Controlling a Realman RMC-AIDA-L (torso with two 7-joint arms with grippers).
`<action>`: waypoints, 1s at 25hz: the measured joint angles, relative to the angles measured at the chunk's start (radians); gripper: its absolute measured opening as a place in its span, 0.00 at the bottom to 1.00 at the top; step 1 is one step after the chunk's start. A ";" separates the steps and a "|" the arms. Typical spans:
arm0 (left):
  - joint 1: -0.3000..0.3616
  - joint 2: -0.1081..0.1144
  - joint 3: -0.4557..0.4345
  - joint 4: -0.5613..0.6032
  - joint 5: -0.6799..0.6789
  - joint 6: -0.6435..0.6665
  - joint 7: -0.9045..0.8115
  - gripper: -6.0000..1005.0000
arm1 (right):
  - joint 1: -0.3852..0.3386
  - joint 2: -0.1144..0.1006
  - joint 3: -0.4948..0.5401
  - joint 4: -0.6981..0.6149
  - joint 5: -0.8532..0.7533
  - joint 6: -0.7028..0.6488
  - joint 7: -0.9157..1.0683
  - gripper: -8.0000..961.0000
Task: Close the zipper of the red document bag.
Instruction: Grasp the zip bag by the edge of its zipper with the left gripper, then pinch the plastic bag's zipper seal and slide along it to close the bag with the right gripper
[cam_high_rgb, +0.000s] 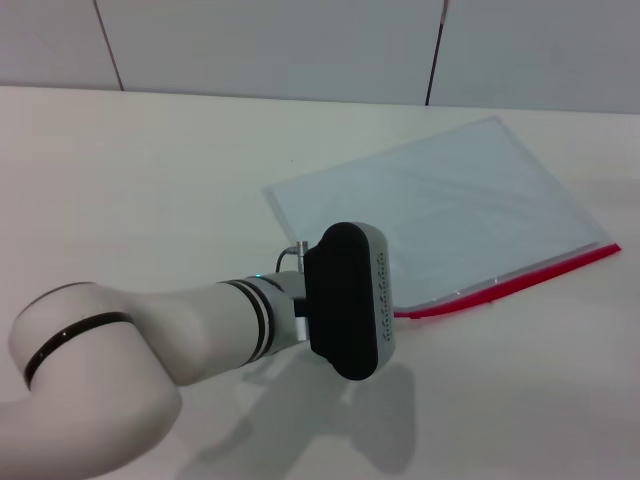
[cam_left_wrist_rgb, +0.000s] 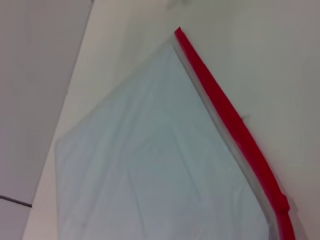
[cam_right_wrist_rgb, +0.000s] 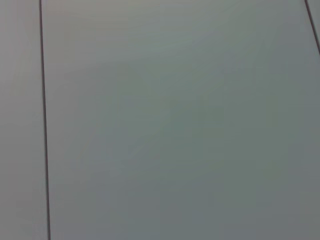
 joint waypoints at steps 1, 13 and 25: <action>0.001 0.000 0.000 -0.003 0.000 -0.005 0.001 0.64 | 0.000 0.000 0.000 0.000 0.000 0.000 0.000 0.92; 0.029 0.002 -0.002 -0.038 0.001 -0.097 0.010 0.45 | 0.063 -0.010 -0.196 -0.066 -0.064 -0.020 -0.036 0.92; 0.155 0.002 -0.037 -0.049 0.001 -0.429 0.132 0.06 | 0.218 -0.008 -0.399 -0.143 -0.440 -0.024 -0.171 0.92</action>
